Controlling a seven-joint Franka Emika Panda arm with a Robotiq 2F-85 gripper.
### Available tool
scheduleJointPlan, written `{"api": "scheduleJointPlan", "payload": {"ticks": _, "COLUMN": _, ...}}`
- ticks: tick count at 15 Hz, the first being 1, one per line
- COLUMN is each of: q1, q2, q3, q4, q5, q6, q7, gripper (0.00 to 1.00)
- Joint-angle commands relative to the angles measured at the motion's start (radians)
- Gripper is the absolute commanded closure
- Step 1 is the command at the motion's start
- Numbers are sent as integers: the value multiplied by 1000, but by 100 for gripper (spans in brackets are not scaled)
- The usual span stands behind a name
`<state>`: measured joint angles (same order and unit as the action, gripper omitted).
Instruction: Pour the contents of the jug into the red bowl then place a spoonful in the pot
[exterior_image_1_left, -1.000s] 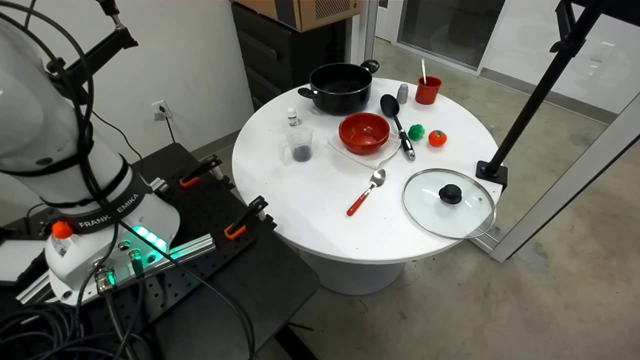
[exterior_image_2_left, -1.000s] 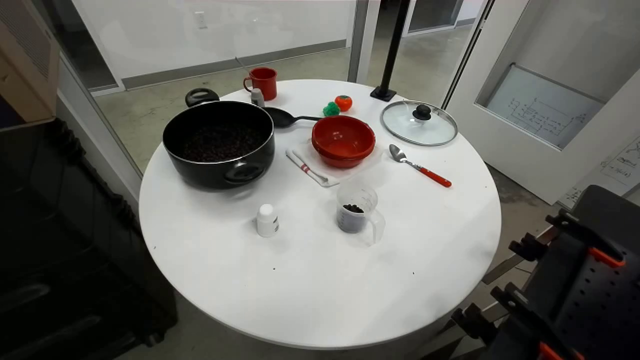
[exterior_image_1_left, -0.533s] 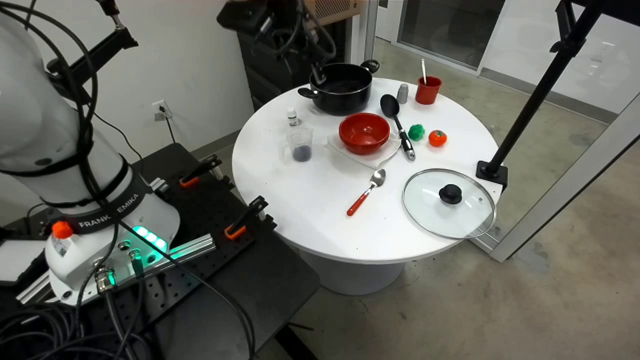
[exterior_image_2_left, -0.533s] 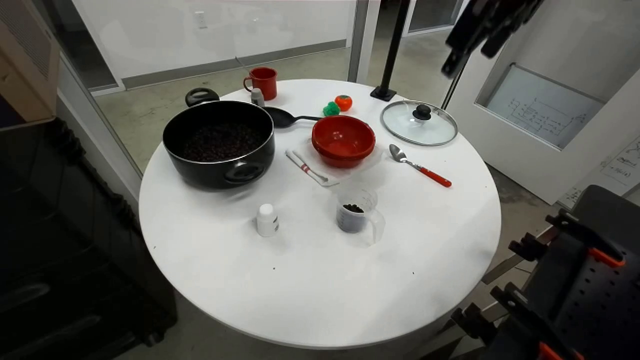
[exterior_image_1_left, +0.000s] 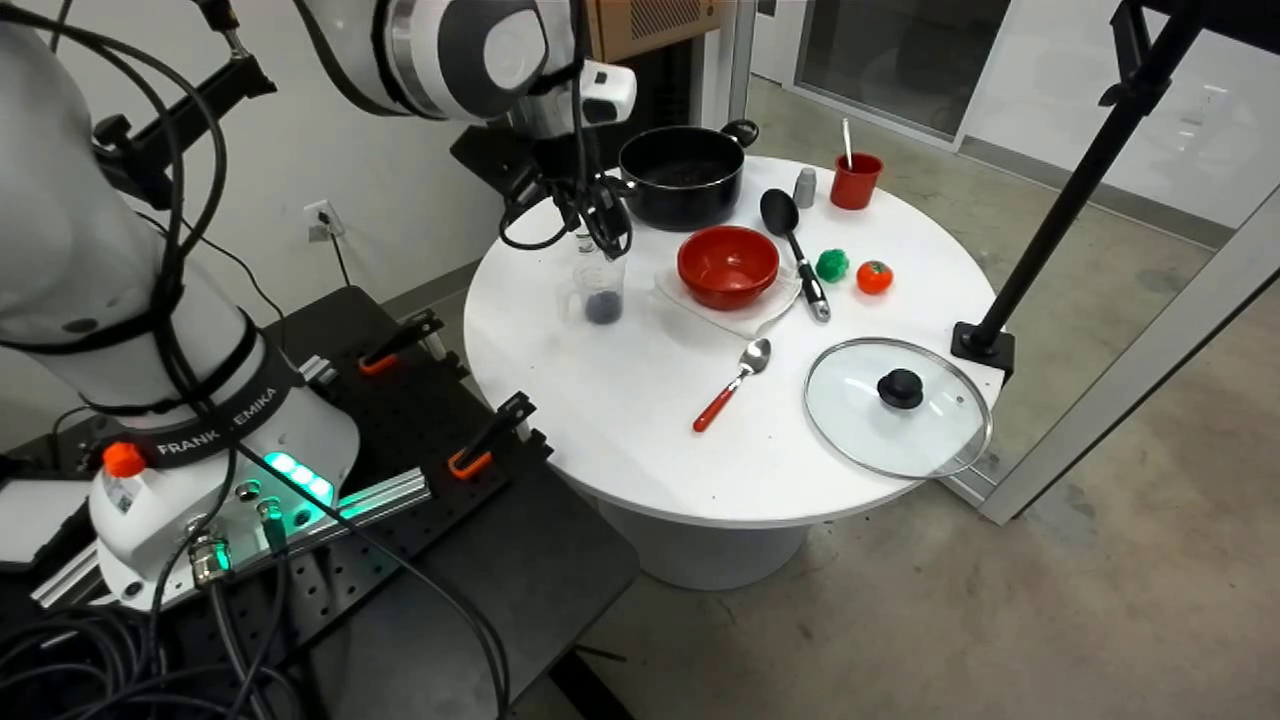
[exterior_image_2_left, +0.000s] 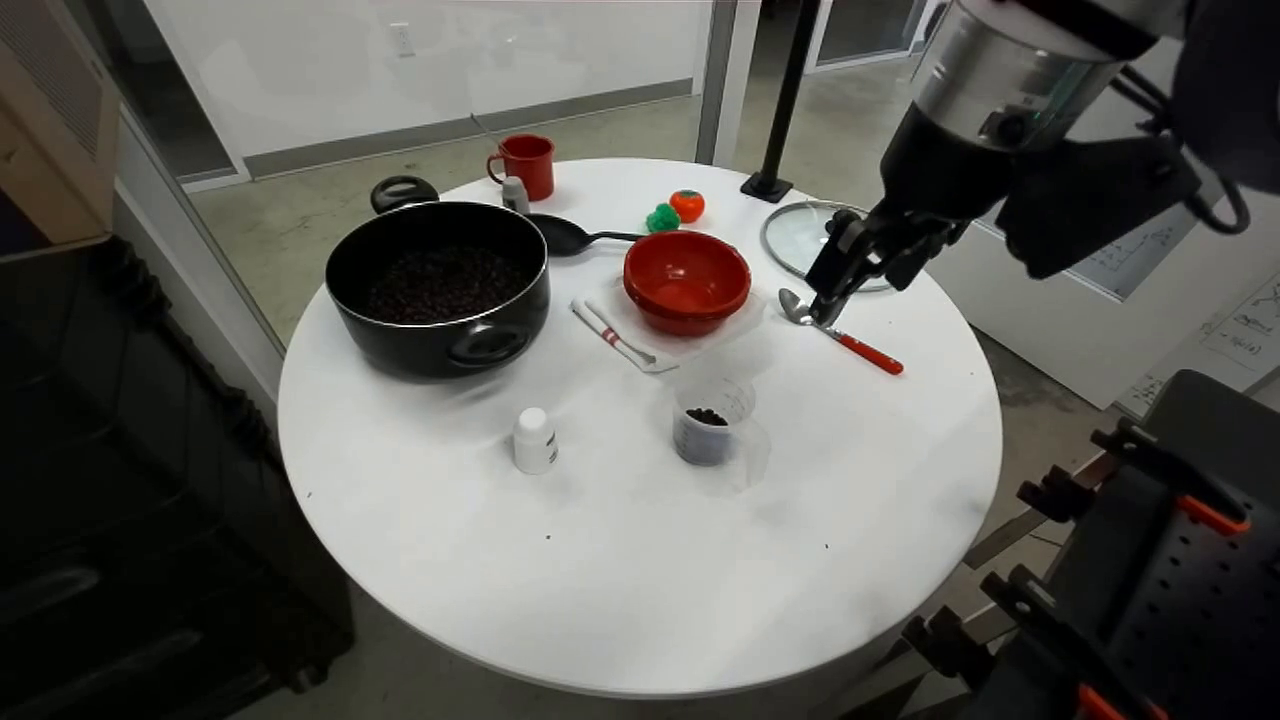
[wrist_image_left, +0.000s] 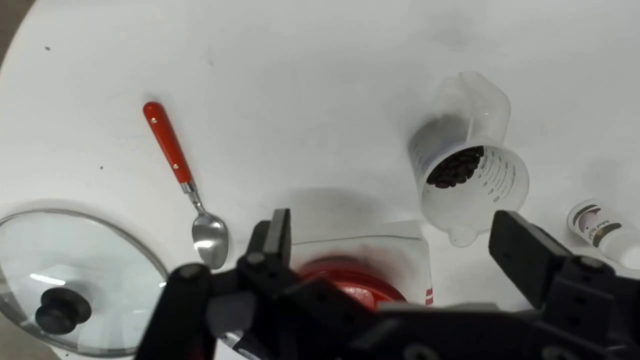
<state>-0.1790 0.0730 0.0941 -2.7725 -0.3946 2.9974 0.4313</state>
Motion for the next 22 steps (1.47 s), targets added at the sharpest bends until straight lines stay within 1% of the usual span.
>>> {"api": "scheduleJointPlan", "payload": {"ticks": 1, "q1": 33, "q2": 157, "q3": -9, "q4": 57, "q5": -18, "q6": 76, "q7": 91, "gripper": 0}}
{"api": "scheduleJointPlan", "payload": {"ticks": 5, "q1": 127, "q2": 244, "q3": -28, "q4": 63, "q5": -31, "q6": 102, "q7": 122, "gripper": 0}}
{"api": "scheduleJointPlan", "payload": {"ticks": 8, "q1": 216, "q2": 280, "q3": -46, "q4": 60, "q5": -30, "q6": 130, "q7": 133, "gripper": 0}}
{"api": "scheduleJointPlan", "payload": {"ticks": 9, "q1": 251, "q2": 289, "q3": -63, "q4": 65, "q5": -33, "q6": 141, "q7": 137, "gripper": 0}}
{"api": "scheduleJointPlan", "payload": {"ticks": 12, "q1": 402, "q2": 331, "q3": -196, "q4": 103, "q5": -36, "q6": 205, "q7": 156, "gripper": 2}}
{"api": "scheduleJointPlan", "payload": {"ticks": 13, "q1": 441, "q2": 355, "q3": -236, "q4": 121, "q5": -25, "q6": 218, "q7": 154, "gripper": 3}}
{"api": "scheduleJointPlan", "payload": {"ticks": 15, "q1": 498, "q2": 407, "q3": -298, "q4": 156, "q5": -3, "q6": 240, "q7": 151, "gripper": 5}}
{"api": "scheduleJointPlan", "payload": {"ticks": 16, "q1": 514, "q2": 433, "q3": -315, "q4": 172, "q5": 7, "q6": 244, "q7": 153, "gripper": 4}}
{"api": "scheduleJointPlan", "payload": {"ticks": 17, "q1": 518, "q2": 455, "q3": -318, "q4": 185, "q5": 14, "q6": 243, "q7": 152, "gripper": 6}}
{"api": "scheduleJointPlan", "payload": {"ticks": 18, "q1": 528, "q2": 477, "q3": -325, "q4": 196, "q5": 19, "q6": 241, "q7": 156, "gripper": 6}}
{"api": "scheduleJointPlan", "payload": {"ticks": 22, "q1": 540, "q2": 526, "q3": -315, "q4": 218, "q5": 18, "q6": 239, "q7": 162, "gripper": 4}}
